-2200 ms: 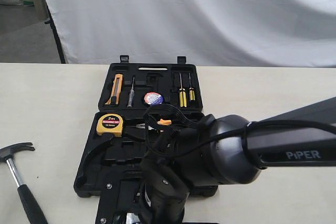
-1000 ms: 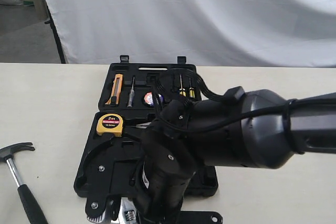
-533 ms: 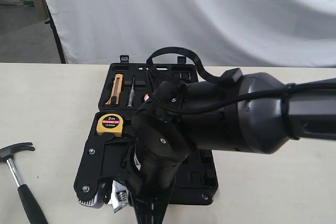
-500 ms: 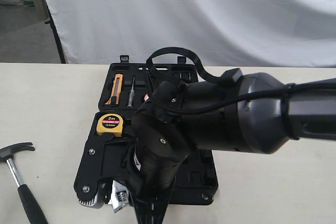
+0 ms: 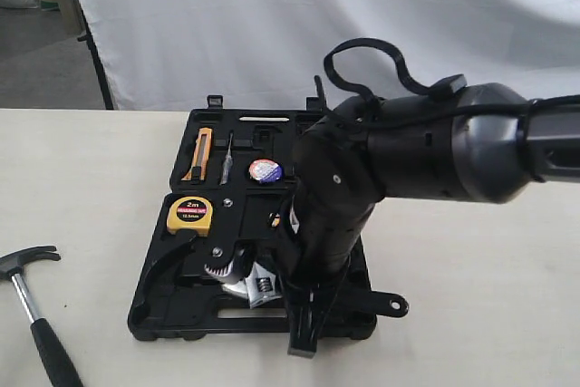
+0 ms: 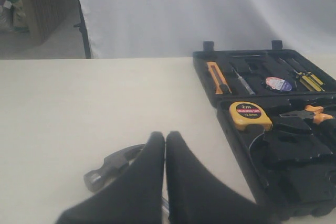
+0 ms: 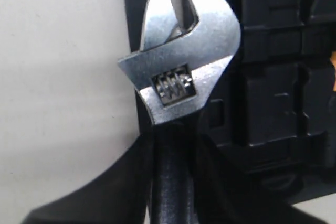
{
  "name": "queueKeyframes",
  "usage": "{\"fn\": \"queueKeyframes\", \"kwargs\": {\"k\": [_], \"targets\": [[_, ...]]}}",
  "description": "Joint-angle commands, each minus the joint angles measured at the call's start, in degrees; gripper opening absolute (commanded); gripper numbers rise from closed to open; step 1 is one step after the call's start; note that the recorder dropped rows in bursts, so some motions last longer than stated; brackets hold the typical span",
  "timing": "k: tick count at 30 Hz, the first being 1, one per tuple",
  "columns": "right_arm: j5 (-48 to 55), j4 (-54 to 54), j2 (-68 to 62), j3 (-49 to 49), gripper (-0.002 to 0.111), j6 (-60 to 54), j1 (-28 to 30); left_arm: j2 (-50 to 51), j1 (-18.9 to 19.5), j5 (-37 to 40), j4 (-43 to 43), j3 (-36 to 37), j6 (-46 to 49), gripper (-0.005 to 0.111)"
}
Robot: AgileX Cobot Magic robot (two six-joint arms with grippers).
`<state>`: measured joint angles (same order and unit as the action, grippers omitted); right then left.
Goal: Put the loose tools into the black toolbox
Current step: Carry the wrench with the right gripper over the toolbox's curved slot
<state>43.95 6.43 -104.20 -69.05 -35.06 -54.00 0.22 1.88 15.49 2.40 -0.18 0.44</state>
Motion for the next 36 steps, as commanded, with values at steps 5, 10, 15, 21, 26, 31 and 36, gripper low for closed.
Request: {"fn": "queueKeyframes", "kwargs": {"k": [5,10,15,21,26,31,36], "targets": [[-6.18,-1.19,0.67,-0.61,0.000,-5.31,3.26,-0.22,-0.48,-0.09,-0.29,0.18,-0.44,0.001],[-6.45,-1.28,-1.55,-4.05,0.000,-6.79,3.26,-0.22,-0.48,-0.09,-0.29,0.18,-0.44,0.001],[-5.81,-1.28,-6.05,-10.23,0.000,-7.80,3.26,-0.22,-0.48,-0.09,-0.29,0.18,-0.44,0.001],[-4.10,-1.29,-13.30,-17.09,0.000,-9.92,3.26,-0.22,-0.48,-0.09,-0.29,0.18,-0.44,0.001],[-1.41,-0.76,-18.59,-22.86,0.000,-12.12,3.26,-0.22,-0.48,-0.09,-0.29,0.18,-0.44,0.001],[1.62,-0.46,-22.13,-26.80,0.000,-12.95,3.26,-0.22,-0.48,-0.09,-0.29,0.18,-0.44,0.001],[1.98,-0.06,-22.89,-27.02,0.000,-12.95,4.36,-0.22,-0.48,-0.09,-0.29,0.18,-0.44,0.001]]}}
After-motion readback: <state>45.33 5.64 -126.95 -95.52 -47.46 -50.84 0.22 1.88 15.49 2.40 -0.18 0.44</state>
